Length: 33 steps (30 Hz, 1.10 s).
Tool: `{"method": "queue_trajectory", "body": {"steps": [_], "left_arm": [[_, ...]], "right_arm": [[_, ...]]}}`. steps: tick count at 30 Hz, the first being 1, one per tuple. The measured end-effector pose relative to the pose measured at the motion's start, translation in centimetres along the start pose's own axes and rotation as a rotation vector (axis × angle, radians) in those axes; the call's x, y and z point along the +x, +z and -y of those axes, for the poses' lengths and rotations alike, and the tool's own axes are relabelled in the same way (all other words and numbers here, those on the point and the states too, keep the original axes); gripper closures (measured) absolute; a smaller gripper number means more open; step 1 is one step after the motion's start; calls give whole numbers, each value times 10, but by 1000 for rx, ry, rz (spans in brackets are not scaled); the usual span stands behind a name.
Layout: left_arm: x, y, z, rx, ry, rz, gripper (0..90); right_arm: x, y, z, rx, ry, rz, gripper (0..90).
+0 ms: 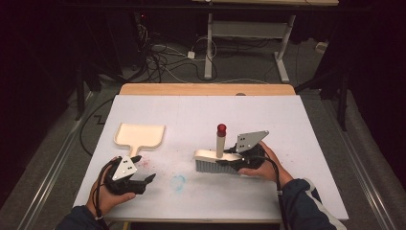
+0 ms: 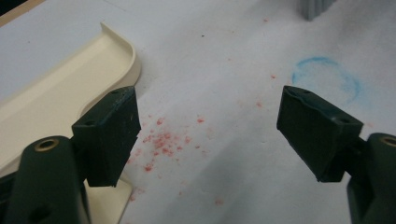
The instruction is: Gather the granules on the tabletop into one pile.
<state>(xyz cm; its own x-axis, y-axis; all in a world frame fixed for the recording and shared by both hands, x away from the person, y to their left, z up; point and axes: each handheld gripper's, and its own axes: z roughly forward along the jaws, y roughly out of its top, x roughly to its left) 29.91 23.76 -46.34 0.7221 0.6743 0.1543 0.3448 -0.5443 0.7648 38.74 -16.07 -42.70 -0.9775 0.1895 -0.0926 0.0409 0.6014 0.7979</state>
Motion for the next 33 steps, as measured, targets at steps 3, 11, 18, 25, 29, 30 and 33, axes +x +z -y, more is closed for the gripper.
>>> {"method": "queue_trajectory", "body": {"steps": [3, 11, 18, 25, 29, 30, 33], "left_arm": [[0, -1, 0, -2, 1, 0, 204], [-1, -1, -1, -4, 3, 1, 204], [-2, -2, -1, -4, 9, -1, 204], [-1, -4, -1, -11, 9, -7, 204], [-1, -5, -1, -17, 9, -12, 204], [-1, -5, -1, -18, 10, -12, 205], [-1, -6, -1, -19, 11, -14, 205]], "right_arm": [[-2, -3, 0, 2, 26, 26, 673], [2, -22, -11, -44, 73, 113, 673], [14, -40, -23, -66, 81, 169, 674], [25, -63, -25, -67, 97, 225, 673], [32, -74, -21, -41, 101, 267, 673], [34, -77, -20, -36, 102, 277, 673], [40, -84, -14, -23, 119, 291, 673]]}}
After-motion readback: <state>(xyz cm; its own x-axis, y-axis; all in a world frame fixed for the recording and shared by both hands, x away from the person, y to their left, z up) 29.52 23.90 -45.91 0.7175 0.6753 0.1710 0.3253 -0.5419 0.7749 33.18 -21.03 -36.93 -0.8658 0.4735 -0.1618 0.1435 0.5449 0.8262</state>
